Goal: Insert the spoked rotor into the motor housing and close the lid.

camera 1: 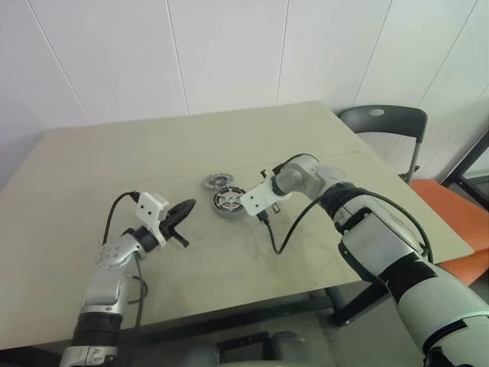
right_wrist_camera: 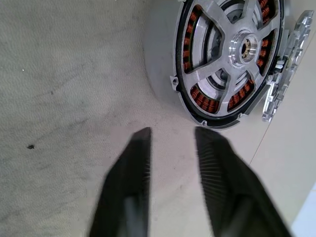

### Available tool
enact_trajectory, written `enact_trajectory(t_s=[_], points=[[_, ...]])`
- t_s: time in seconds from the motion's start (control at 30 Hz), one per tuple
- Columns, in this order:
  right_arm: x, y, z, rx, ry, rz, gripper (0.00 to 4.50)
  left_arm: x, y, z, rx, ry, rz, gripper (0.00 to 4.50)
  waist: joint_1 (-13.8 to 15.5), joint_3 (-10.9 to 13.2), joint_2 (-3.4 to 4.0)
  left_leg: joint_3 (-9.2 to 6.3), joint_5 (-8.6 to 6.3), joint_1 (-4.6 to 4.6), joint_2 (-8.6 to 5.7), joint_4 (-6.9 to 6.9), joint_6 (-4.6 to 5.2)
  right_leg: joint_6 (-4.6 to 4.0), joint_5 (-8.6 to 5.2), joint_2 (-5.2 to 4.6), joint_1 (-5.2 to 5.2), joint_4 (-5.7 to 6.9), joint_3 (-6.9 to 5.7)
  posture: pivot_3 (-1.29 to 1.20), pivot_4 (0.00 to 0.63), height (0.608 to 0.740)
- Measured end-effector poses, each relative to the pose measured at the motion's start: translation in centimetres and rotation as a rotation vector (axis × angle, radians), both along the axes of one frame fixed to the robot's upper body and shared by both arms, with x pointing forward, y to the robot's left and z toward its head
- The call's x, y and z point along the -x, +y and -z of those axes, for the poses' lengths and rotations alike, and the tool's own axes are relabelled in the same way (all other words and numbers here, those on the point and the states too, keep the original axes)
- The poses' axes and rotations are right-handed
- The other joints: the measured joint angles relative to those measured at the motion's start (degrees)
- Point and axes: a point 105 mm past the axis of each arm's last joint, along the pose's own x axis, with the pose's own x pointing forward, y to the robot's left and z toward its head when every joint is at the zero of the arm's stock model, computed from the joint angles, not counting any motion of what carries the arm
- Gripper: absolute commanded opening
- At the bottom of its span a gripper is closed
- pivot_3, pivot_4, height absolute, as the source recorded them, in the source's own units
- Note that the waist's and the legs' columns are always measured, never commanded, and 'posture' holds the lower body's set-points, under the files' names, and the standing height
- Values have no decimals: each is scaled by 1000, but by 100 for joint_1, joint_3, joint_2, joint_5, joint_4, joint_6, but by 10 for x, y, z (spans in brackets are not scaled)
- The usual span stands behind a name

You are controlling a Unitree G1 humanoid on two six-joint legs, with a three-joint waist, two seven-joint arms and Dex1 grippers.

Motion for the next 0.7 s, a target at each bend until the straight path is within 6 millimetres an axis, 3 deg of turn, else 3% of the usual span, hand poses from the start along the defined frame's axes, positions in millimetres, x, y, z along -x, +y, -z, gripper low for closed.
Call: enact_trajectory(t_s=[0.1,0.37,0.7], points=[[0,2,-1,-15,-2,-3,1152,0,0,0,0,0,-1,0,0,0,0,0,0,0,0,0,0,0,0,0,0,0,0,0,0,740],[3,6,-2,-30,20,-21,3763,0,0,0,-1,3,0,0,-1,1,1,0,0,0,0,0,0,0,0,1,0,0,0,0,0,740],[11,25,9,-56,37,-42,3763,0,-1,3,-7,12,2,0,-29,0,0,-1,0,9,2,0,0,0,0,3,4,5,1,0,0,740]])
